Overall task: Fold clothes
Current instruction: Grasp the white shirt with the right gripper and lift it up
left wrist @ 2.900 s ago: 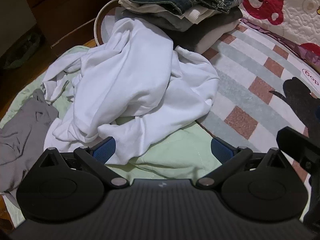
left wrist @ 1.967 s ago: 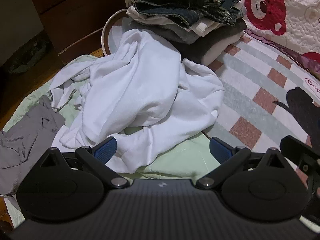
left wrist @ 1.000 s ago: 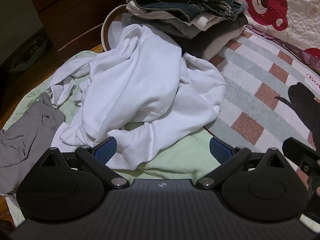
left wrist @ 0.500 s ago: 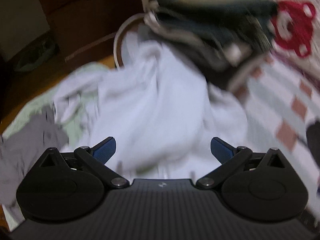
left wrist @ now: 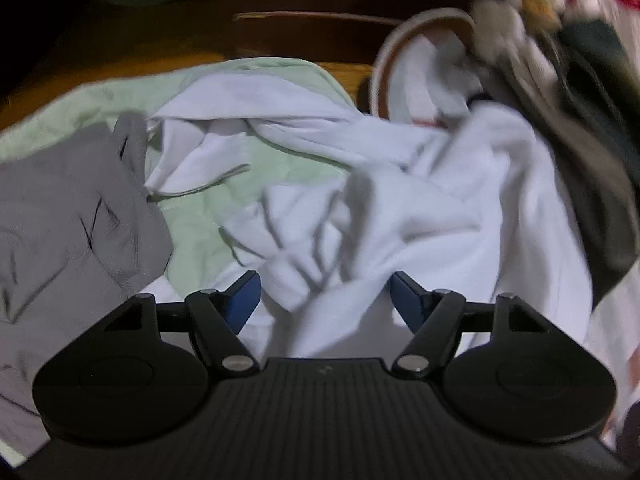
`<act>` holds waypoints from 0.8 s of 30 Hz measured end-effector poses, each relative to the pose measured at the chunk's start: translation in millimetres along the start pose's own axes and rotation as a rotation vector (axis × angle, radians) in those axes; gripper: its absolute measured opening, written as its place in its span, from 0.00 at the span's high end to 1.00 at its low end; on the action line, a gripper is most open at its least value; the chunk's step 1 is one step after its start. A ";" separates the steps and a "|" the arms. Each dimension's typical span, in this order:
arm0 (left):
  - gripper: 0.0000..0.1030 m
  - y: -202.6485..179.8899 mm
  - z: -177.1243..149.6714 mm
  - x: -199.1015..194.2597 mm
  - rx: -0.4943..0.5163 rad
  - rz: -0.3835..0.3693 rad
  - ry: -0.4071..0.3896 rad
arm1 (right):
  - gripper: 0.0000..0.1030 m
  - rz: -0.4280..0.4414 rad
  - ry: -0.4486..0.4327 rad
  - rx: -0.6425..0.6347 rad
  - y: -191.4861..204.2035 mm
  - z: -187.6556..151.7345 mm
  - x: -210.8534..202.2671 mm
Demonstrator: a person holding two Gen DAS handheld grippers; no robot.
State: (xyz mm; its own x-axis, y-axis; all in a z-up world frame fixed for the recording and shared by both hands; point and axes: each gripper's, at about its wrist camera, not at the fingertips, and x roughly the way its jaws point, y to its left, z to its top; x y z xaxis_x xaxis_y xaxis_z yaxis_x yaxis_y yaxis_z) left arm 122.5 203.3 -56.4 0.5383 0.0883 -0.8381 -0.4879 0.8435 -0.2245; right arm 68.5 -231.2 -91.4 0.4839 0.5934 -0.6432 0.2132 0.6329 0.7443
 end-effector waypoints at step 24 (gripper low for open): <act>0.64 -0.2 -37.9 41.7 -0.204 -0.811 0.408 | 0.80 0.408 0.012 0.130 36.7 5.1 96.6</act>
State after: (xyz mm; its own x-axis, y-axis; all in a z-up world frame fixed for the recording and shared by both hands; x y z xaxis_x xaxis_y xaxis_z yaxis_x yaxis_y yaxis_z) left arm 119.0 186.8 -110.1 0.5031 -0.7132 -0.4881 -0.2003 0.4532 -0.8686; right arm 127.4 -153.2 -125.3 0.5414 0.7881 -0.2928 0.1118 0.2777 0.9541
